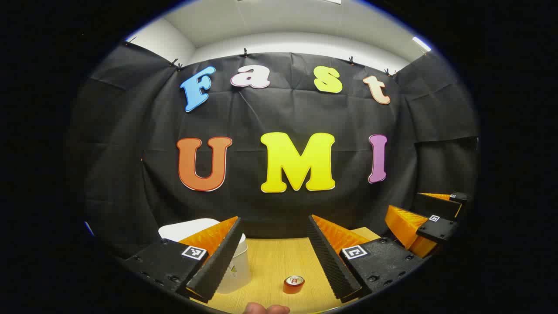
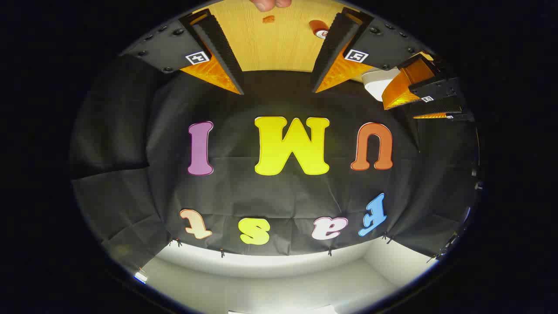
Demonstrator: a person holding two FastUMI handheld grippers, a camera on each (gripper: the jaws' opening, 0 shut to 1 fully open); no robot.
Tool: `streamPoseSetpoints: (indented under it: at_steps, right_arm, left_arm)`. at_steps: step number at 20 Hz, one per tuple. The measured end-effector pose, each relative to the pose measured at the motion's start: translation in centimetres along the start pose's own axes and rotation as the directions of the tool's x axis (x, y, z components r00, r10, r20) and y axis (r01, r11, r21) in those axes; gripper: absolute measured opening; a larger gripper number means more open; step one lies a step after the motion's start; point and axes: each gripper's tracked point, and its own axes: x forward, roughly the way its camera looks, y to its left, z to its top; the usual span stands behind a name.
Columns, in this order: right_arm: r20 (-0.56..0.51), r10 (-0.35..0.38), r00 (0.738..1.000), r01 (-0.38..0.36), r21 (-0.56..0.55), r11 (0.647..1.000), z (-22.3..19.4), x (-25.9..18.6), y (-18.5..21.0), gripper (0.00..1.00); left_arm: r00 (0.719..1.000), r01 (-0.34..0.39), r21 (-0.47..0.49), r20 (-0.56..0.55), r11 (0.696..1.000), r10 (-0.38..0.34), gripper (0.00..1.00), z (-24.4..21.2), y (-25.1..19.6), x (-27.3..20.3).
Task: Press the lid of the desktop garbage bin to open it, pick up the crumpled paper on the desktop and throw it into the bin, then pick up the pop can on the desktop and drop it into the bin, and finally close the garbage bin lid.
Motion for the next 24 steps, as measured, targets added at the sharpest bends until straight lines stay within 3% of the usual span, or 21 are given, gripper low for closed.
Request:
streamPoseSetpoints:
  at_steps: [24]
  right_arm:
    - [0.025,0.016,1.000,-0.016,0.014,1.000,1.1,0.8,-0.3,0.93]
  left_arm:
    - [0.998,-0.052,0.021,0.030,0.998,0.051,0.97,1.4,1.1,-0.7]
